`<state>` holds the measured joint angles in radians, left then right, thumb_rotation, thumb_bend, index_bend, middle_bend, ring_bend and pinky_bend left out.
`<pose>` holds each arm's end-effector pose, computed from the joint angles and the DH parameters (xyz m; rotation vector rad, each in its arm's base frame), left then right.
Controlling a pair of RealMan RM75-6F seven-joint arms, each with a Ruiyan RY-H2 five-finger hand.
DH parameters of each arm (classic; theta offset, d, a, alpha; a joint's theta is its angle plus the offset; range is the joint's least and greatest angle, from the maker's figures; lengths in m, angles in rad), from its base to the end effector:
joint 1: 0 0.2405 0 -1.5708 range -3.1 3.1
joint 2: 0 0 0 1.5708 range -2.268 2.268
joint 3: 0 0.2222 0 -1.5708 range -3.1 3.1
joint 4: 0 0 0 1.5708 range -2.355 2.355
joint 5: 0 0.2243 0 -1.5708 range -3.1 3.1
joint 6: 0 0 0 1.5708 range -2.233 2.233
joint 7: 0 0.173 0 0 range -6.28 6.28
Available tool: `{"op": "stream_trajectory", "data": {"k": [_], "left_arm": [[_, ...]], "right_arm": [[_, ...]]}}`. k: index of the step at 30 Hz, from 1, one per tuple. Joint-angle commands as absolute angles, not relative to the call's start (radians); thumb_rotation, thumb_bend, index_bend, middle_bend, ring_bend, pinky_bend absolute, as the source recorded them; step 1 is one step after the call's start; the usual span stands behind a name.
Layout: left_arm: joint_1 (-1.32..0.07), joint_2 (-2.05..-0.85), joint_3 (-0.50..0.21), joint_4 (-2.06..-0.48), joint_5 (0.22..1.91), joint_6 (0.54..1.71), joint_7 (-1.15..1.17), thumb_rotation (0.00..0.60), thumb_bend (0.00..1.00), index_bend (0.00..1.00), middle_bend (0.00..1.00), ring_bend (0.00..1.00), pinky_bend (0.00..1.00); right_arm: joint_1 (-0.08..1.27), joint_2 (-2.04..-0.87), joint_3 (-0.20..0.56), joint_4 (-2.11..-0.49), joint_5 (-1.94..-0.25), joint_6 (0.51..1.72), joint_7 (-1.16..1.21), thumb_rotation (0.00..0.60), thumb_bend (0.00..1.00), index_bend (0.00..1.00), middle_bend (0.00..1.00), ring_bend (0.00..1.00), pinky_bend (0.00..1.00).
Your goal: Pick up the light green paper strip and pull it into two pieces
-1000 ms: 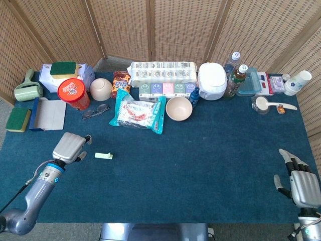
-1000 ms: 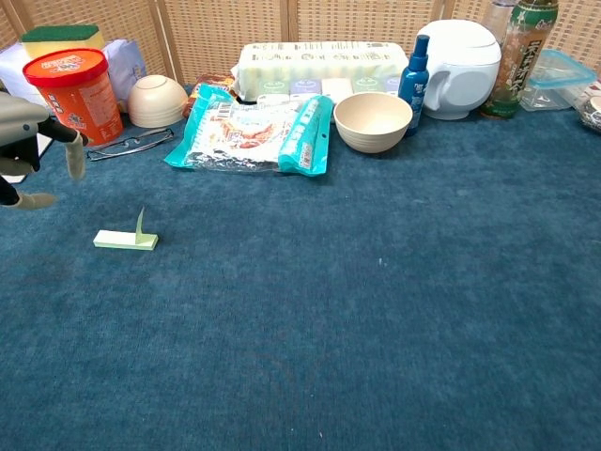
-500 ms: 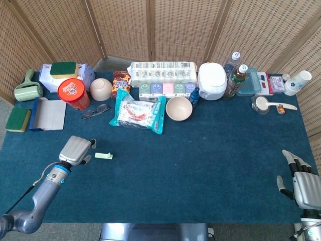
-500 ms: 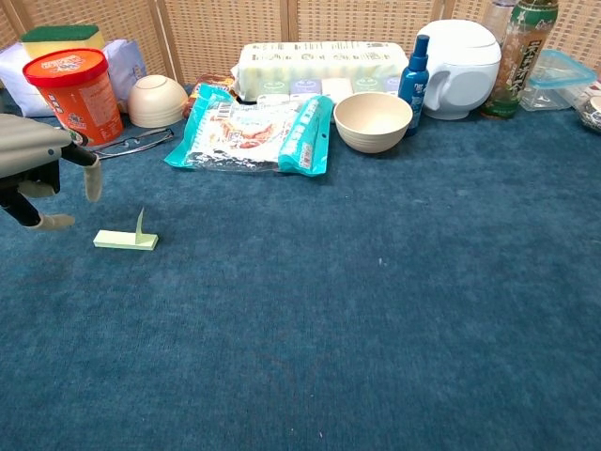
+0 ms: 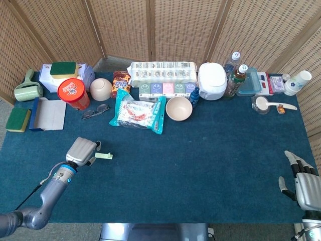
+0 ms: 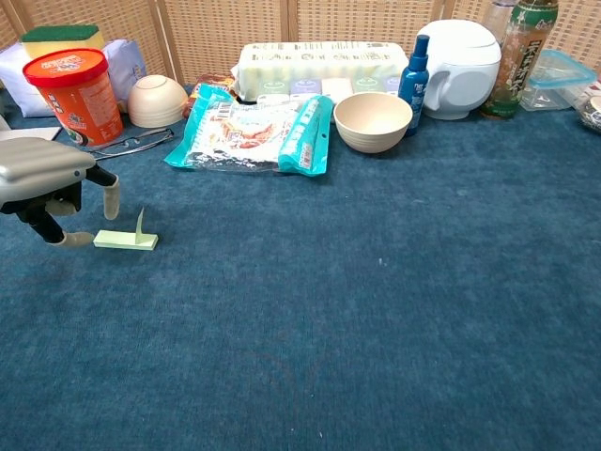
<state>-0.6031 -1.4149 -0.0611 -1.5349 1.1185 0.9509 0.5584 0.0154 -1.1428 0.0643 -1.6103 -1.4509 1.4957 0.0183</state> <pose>-0.1976 0.3135 -0.0239 -1.9374 -0.7961 -0.5660 -0.3035 -0.1909 0.1314 1.2734 -0.9761 0.8770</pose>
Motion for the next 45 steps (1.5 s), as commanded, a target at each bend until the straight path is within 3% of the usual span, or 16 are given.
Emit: {"op": "stream_trajectory", "data": {"k": [1, 45], "left_arm": [[-0.608, -1.423, -0.059, -1.528, 1.116, 0.949, 0.558, 0.600, 0.29, 0.42, 1.00, 1.00, 1.00], [-0.654, -1.462, -0.035, -1.525, 0.989, 0.958, 0.653, 0.600, 0.29, 0.44, 1.00, 1.00, 1.00]], "right_arm": [[0.015, -1.144, 0.065, -1.611, -1.452, 1.498, 0.019, 0.600, 0.47, 0.08, 0.18, 0.16, 0.24], [-0.005, -1.139, 0.071, -1.594, -1.443, 1.514, 0.051, 0.600, 0.47, 0.07, 0.18, 0.16, 0.24]]}}
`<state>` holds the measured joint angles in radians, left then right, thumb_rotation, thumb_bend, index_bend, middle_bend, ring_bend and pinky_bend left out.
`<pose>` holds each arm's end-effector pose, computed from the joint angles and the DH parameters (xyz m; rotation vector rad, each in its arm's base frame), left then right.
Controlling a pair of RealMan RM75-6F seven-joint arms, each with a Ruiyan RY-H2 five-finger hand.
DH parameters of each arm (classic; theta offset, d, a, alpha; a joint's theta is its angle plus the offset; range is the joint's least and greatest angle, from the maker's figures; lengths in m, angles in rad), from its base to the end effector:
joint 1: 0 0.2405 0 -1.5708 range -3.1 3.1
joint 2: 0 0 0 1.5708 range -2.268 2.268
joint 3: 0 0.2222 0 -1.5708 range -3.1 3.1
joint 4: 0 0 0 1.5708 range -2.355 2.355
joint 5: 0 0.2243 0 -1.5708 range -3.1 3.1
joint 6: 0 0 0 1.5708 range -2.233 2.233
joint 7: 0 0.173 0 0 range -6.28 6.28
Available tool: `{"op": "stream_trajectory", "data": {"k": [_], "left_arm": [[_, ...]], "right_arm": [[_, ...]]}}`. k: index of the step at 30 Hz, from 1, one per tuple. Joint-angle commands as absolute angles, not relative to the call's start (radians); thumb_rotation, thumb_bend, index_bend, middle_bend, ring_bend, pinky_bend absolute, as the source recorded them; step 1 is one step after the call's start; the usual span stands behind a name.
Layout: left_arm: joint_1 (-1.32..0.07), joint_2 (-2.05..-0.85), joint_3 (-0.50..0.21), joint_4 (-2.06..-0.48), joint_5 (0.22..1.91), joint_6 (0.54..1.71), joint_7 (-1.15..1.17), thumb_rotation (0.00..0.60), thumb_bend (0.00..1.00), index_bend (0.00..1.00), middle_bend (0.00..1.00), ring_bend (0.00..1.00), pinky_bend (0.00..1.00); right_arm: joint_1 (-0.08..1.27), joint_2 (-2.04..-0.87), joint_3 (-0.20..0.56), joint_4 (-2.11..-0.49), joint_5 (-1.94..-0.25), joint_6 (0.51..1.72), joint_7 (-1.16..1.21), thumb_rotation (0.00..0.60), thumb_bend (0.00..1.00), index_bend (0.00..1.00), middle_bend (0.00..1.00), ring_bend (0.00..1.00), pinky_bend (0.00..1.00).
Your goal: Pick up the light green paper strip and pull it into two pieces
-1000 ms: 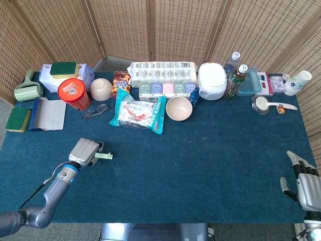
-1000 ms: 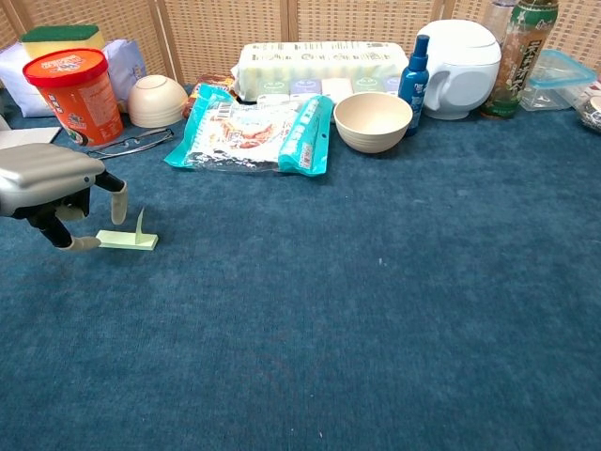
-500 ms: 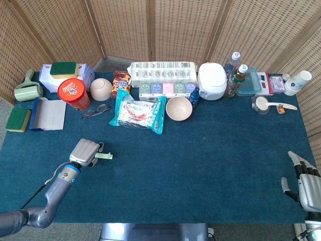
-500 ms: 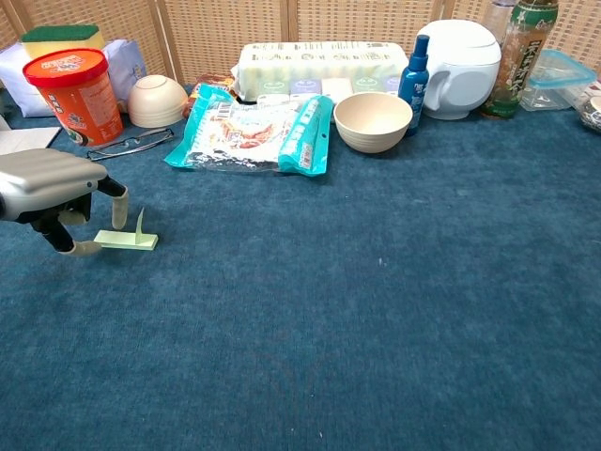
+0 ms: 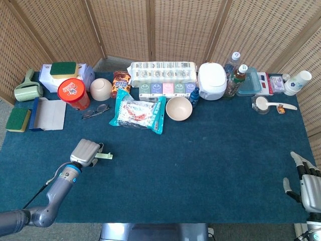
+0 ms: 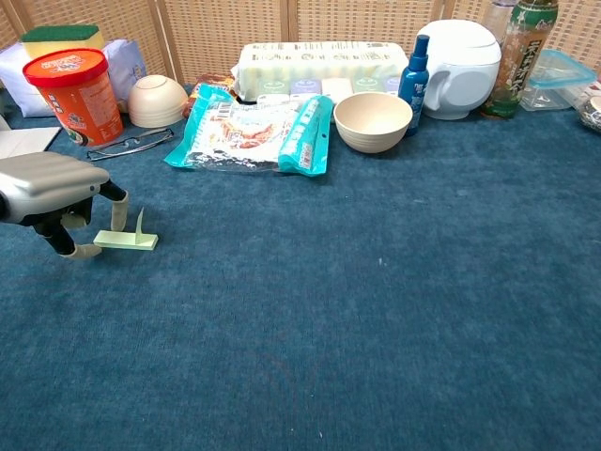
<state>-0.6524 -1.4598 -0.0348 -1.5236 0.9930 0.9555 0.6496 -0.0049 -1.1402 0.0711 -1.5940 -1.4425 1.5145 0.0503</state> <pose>-0.1977 0.3139 -0.0386 -1.9437 -0.8044 -0.4882 -0.3105 -0.1860 0.1387 1.2334 -0.9780 0.8834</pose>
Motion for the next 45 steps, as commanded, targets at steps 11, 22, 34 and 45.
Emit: {"op": "stream_trajectory", "data": {"k": [11, 22, 34, 45], "left_arm": [[-0.667, -1.474, -0.031, -1.525, 0.963, 0.961, 0.678, 0.600, 0.29, 0.46, 1.00, 1.00, 1.00], [-0.678, -1.487, -0.036, -1.521, 0.947, 0.978, 0.691, 0.600, 0.34, 0.56, 1.00, 1.00, 1.00], [-0.666, -1.366, -0.066, -1.596, 1.102, 1.029, 0.550, 0.600, 0.37, 0.70, 1.00, 1.00, 1.00], [-0.697, -1.037, -0.075, -1.803, 1.225, 0.882, 0.322, 0.600, 0.37, 0.70, 1.00, 1.00, 1.00]], "right_arm": [[-0.007, -1.140, 0.070, -1.593, -1.440, 1.510, 0.053, 0.600, 0.47, 0.07, 0.18, 0.16, 0.24], [-0.011, -1.140, 0.070, -1.590, -1.441, 1.514, 0.059, 0.600, 0.47, 0.07, 0.18, 0.16, 0.24], [0.011, -1.165, 0.069, -1.568, -1.440, 1.472, 0.086, 0.600, 0.47, 0.07, 0.18, 0.16, 0.24], [0.107, -1.223, 0.070, -1.572, -1.525, 1.381, 0.202, 0.600, 0.47, 0.07, 0.18, 0.16, 0.24]]}}
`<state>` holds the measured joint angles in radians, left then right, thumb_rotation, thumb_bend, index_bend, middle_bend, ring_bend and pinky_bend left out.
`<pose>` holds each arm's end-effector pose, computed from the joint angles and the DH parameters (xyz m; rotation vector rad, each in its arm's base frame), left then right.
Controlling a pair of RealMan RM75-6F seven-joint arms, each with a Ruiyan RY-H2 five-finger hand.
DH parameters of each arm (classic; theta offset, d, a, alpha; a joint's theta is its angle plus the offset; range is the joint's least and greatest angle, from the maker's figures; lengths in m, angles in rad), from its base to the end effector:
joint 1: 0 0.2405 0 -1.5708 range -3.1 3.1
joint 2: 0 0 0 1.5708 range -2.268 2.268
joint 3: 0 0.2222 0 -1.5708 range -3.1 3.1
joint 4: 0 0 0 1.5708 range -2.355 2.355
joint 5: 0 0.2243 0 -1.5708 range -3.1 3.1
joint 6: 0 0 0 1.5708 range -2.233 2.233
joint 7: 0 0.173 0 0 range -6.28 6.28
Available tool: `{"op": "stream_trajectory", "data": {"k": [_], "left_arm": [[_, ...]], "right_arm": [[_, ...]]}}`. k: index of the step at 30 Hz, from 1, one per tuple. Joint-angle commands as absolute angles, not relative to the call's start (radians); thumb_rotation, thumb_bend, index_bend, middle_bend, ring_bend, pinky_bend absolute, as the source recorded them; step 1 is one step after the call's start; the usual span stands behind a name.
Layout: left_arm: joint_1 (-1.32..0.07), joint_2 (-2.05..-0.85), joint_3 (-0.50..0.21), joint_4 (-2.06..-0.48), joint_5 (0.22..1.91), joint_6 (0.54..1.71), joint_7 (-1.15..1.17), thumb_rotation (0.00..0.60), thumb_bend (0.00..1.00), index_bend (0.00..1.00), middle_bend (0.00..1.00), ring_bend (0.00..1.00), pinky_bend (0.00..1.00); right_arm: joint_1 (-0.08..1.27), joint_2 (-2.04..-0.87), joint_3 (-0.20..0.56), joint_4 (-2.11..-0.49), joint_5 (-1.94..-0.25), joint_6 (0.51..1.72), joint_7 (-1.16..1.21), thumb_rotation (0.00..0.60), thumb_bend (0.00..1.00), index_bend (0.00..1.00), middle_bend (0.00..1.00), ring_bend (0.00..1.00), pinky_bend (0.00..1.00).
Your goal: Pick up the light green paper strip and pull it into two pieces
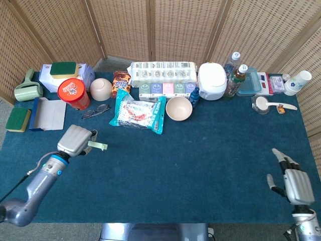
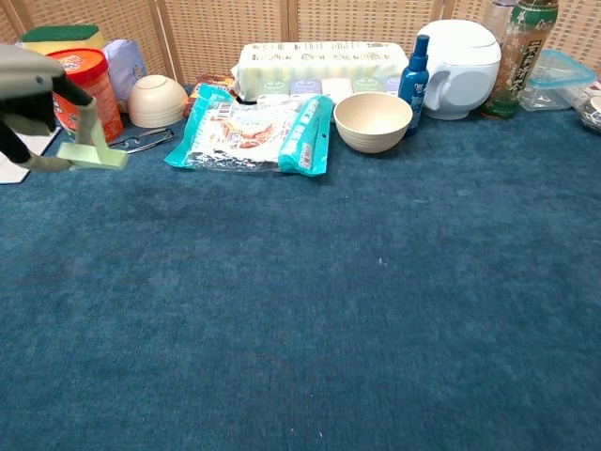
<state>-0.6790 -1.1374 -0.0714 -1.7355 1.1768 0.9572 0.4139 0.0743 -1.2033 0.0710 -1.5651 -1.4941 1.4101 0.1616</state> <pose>-0.1647 0.3305 0.0451 -1.9394 -0.7399 -0.6884 -0.2921 -0.2100 0.1023 1.3242 -1.1095 1.0116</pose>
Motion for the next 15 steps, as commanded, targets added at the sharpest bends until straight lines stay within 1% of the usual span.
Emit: {"op": "stream_trajectory", "data": {"k": [1, 9, 15], "left_arm": [[-0.700, -1.028, -0.074, -1.807, 1.233, 0.872, 0.311, 0.600, 0.37, 0.70, 1.00, 1.00, 1.00], [-0.734, -0.991, -0.076, -1.821, 1.262, 0.810, 0.279, 0.600, 0.37, 0.70, 1.00, 1.00, 1.00], [-0.774, -0.978, -0.096, -1.827, 1.275, 0.769, 0.270, 0.600, 0.37, 0.70, 1.00, 1.00, 1.00]], "right_arm": [[0.117, -1.229, 0.070, -1.574, -1.534, 1.373, 0.215, 0.600, 0.47, 0.07, 0.18, 0.16, 0.24], [0.185, -1.268, 0.077, -1.584, -1.587, 1.333, 0.312, 0.600, 0.47, 0.07, 0.19, 0.16, 0.24], [0.231, -1.277, 0.091, -1.594, -1.612, 1.317, 0.382, 0.600, 0.47, 0.07, 0.19, 0.16, 0.24]]}}
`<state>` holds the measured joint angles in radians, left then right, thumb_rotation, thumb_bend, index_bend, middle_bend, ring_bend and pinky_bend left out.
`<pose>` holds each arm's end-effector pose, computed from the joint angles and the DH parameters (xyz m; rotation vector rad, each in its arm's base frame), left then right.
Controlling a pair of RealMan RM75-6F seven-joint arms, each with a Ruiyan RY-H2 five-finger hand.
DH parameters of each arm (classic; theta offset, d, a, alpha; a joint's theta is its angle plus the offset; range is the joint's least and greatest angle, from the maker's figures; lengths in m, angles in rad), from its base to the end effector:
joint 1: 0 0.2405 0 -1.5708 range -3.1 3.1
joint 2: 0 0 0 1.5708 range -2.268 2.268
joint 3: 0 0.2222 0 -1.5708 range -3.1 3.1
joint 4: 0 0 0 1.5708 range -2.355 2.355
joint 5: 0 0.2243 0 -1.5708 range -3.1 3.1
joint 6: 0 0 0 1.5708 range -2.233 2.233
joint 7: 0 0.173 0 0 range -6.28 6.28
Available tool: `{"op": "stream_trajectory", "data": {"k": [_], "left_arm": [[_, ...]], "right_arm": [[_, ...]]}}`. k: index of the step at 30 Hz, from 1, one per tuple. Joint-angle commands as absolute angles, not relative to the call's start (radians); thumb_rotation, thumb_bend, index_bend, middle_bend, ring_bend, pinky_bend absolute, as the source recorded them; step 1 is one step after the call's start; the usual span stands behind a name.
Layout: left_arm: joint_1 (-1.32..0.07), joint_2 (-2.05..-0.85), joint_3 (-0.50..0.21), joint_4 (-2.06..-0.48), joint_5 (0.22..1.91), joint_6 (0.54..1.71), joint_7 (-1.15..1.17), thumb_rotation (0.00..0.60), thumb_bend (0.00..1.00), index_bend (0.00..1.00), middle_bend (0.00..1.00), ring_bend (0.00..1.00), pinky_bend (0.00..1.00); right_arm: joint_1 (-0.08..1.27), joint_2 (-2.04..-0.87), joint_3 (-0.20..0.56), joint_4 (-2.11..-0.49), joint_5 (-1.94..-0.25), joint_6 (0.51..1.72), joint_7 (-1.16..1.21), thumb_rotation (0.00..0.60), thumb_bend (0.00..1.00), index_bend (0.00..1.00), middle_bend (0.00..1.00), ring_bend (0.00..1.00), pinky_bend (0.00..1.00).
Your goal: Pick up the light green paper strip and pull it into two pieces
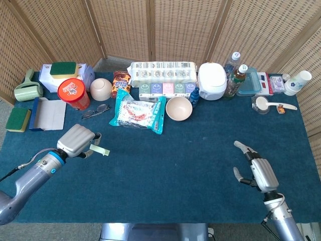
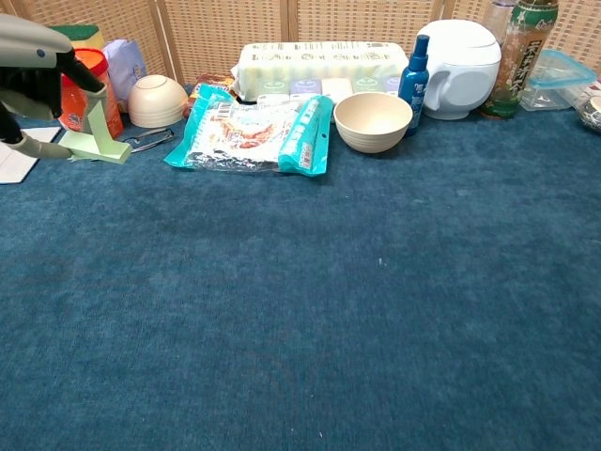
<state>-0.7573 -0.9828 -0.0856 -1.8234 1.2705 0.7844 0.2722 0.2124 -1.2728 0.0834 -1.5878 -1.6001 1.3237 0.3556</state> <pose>-0.1374 0.3305 0.0576 -2.1087 -0.7417 -0.6814 -0.2311 -0.2435 0.0625 1.4541 -1.2798 1.3022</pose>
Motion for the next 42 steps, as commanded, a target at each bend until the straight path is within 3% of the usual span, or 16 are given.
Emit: {"op": "stream_trajectory", "data": {"k": [1, 11, 21, 25, 27, 30, 35, 42], "left_arm": [[-0.781, -0.978, -0.100, -1.828, 1.274, 0.763, 0.269, 0.600, 0.37, 0.70, 1.00, 1.00, 1.00], [-0.914, -1.024, -0.156, -1.832, 1.216, 0.644, 0.282, 0.600, 0.37, 0.70, 1.00, 1.00, 1.00], [-1.062, -1.095, -0.180, -1.830, 1.077, 0.560, 0.341, 0.600, 0.37, 0.70, 1.00, 1.00, 1.00], [-1.112, -1.113, -0.172, -1.832, 1.021, 0.552, 0.369, 0.600, 0.37, 0.70, 1.00, 1.00, 1.00], [-1.139, -1.121, -0.168, -1.833, 0.990, 0.547, 0.380, 0.600, 0.37, 0.70, 1.00, 1.00, 1.00], [-1.176, -1.126, -0.157, -1.832, 0.952, 0.543, 0.398, 0.600, 0.37, 0.70, 1.00, 1.00, 1.00], [-1.231, -1.137, -0.139, -1.826, 0.892, 0.537, 0.419, 0.600, 0.37, 0.70, 1.00, 1.00, 1.00], [-1.315, -1.154, -0.107, -1.824, 0.802, 0.539, 0.442, 0.600, 0.37, 0.70, 1.00, 1.00, 1.00]], "right_arm": [[0.237, -1.277, 0.094, -1.595, -1.613, 1.316, 0.393, 0.600, 0.47, 0.07, 0.19, 0.16, 0.24], [0.277, -1.325, 0.106, -1.585, -1.618, 1.334, 0.587, 0.600, 0.47, 0.07, 0.21, 0.19, 0.24], [0.313, -1.358, 0.106, -1.567, -1.631, 1.346, 0.692, 0.600, 0.47, 0.06, 0.26, 0.25, 0.33], [0.324, -1.379, 0.110, -1.545, -1.626, 1.352, 0.720, 0.600, 0.47, 0.06, 0.37, 0.43, 0.51], [0.329, -1.392, 0.111, -1.532, -1.626, 1.358, 0.736, 0.600, 0.47, 0.06, 0.52, 0.61, 0.64], [0.335, -1.406, 0.110, -1.512, -1.627, 1.364, 0.757, 0.600, 0.47, 0.07, 0.68, 0.79, 0.75], [0.344, -1.424, 0.104, -1.489, -1.638, 1.376, 0.770, 0.600, 0.47, 0.15, 0.82, 0.91, 0.81], [0.359, -1.451, 0.089, -1.480, -1.651, 1.379, 0.761, 0.600, 0.46, 0.22, 0.88, 0.95, 0.82]]}}
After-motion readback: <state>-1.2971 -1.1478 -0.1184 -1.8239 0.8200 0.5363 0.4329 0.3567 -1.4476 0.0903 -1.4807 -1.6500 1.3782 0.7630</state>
